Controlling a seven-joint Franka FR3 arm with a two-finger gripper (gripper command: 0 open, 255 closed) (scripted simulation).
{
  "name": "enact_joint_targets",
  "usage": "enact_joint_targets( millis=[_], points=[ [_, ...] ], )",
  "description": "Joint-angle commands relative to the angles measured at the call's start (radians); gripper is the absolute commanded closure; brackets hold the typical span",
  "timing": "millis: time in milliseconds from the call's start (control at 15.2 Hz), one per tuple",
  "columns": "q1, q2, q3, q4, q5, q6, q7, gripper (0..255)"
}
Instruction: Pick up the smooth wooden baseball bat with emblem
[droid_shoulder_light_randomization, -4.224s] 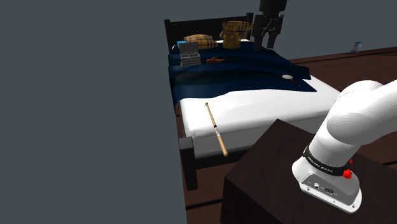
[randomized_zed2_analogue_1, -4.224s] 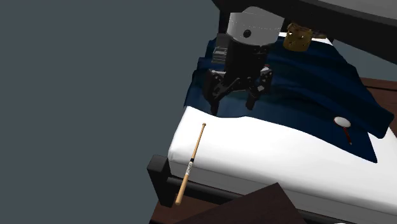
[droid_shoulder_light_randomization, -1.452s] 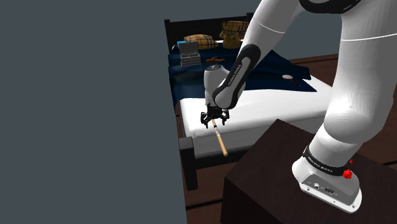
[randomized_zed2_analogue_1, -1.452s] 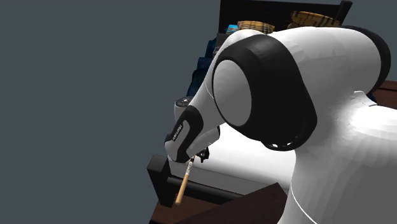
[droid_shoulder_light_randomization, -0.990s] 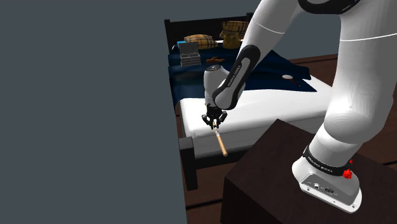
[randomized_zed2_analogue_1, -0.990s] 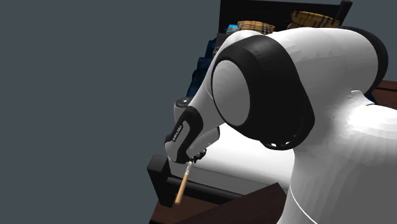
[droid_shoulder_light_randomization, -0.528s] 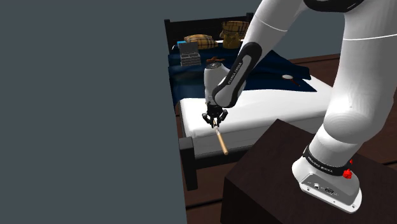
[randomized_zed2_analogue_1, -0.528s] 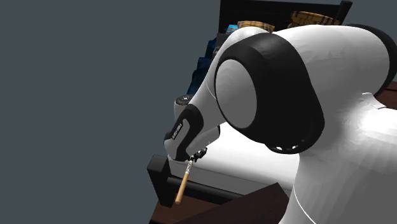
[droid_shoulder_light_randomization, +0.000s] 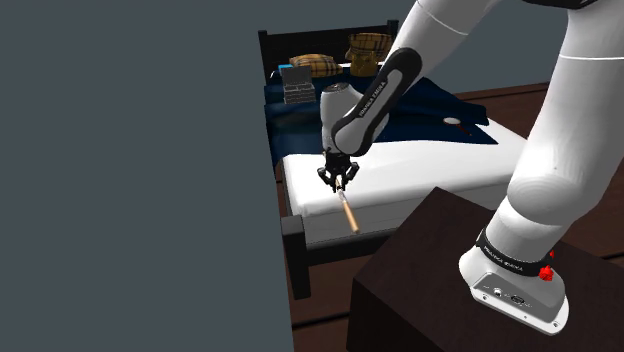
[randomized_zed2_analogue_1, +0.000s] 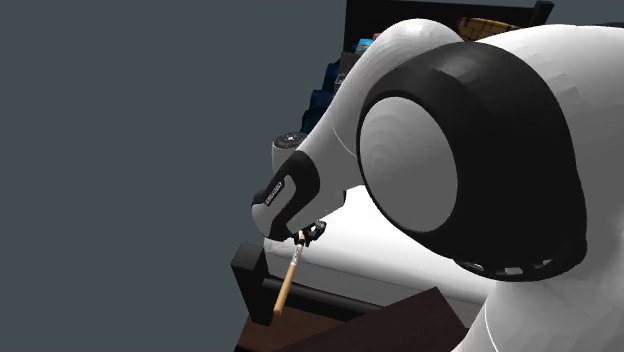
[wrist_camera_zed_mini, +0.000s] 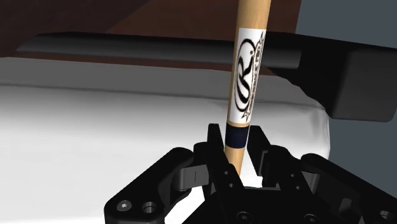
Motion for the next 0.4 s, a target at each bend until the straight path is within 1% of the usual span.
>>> enact_joint_targets(
  millis=[0, 198, 330],
  points=[
    [-0.002, -0.024, 0.006, 0.002, 0.015, -0.025, -0.011, 255],
    [-0.005, -0.064, 0.012, 0.004, 0.039, -0.065, -0.029, 255],
    [-0.005, -0.066, 0.012, 0.004, 0.04, -0.067, -0.03, 255]
  ],
)
